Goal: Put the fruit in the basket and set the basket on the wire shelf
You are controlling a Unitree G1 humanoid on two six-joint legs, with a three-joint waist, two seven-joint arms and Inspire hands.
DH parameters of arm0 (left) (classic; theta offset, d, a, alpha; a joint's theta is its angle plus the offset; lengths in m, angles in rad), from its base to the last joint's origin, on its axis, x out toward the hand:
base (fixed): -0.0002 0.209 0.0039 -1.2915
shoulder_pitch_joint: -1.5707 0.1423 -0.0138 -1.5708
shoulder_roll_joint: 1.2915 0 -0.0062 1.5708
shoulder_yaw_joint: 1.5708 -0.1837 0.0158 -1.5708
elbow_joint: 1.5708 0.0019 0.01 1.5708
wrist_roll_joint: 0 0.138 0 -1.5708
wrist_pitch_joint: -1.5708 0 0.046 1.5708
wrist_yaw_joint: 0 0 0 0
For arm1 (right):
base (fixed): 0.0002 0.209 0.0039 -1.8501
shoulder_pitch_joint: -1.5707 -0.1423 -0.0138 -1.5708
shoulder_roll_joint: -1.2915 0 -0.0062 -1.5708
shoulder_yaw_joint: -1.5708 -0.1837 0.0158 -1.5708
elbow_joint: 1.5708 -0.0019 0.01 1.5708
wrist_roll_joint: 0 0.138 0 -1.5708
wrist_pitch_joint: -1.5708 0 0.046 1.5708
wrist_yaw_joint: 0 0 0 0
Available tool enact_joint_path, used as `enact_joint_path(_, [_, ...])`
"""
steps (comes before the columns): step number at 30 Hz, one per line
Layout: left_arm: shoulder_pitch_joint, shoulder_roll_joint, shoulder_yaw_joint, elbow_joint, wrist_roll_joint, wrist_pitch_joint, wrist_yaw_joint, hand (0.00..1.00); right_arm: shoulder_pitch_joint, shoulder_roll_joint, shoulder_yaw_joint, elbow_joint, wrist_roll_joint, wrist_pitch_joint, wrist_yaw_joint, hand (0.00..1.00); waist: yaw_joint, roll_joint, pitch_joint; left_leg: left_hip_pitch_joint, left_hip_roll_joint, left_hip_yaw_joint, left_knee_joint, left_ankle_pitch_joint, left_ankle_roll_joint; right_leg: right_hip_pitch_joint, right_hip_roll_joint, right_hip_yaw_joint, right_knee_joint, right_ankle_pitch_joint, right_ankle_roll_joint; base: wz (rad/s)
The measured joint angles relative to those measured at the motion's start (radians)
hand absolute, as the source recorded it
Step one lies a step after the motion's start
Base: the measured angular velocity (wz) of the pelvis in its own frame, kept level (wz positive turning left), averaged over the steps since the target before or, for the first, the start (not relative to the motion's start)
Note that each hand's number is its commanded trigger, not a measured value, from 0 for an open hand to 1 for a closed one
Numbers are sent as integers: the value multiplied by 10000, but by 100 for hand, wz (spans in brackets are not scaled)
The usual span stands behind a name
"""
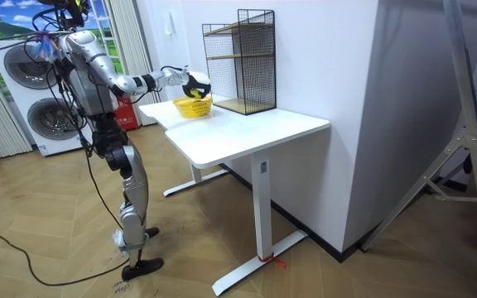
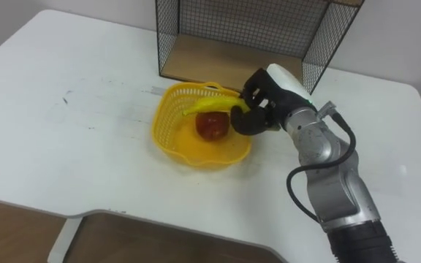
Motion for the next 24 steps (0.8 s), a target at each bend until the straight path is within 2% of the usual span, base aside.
enact_joint_path(3, [-4,2,-80,4,0,-2,1,0,-1,2,24,0,-3,0,2,100,2,-3,10,-6,-1,0,-6,0,0,8,-4,-7,4,0,0,0])
enact_joint_path(5, [-18,3,-221,10,0,-12,13,0,-21,16,173,2,-80,0,1,100,7,-20,88,-9,0,1,-18,0,0,14,-3,-13,4,0,0,0])
enact_joint_path(6, [-18,4,-271,12,0,-12,12,0,-22,44,222,2,-121,0,-1,94,5,-28,105,-11,0,3,-17,0,0,12,-3,-12,4,0,0,0])
enact_joint_path(7, [-13,3,-376,40,0,-12,-12,0,-31,154,270,1,-132,-1,-7,53,-8,-35,110,-32,0,6,-18,-1,0,8,-3,-12,5,0,0,0])
enact_joint_path(8, [-12,1,-423,46,2,-12,-40,0,-68,236,338,2,-141,-1,-8,17,-7,-40,107,-51,-1,5,-16,-1,0,6,-3,-15,4,0,0,0])
enact_joint_path(9, [-14,2,-435,45,1,-12,-53,0,-94,249,383,1,-141,-4,-5,0,-4,-42,107,-54,-1,4,-15,-1,0,5,-3,-17,4,0,0,0])
enact_joint_path(13, [-10,3,-435,47,16,-1,-220,0,-106,438,389,-1,-143,-7,-4,0,115,-93,71,-63,-2,-5,-14,-1,0,4,-1,-19,5,0,0,0])
enact_joint_path(17, [-9,3,-433,48,18,9,-403,0,-105,442,519,-2,-296,37,177,0,208,-141,38,-66,-5,-23,-7,-1,0,11,-1,-18,8,0,0,0])
enact_joint_path(24, [-60,3,-438,104,3,5,-493,0,-105,444,780,-2,-388,34,282,0,197,-125,47,-66,-6,-25,18,-1,0,20,-2,-8,10,0,0,0])
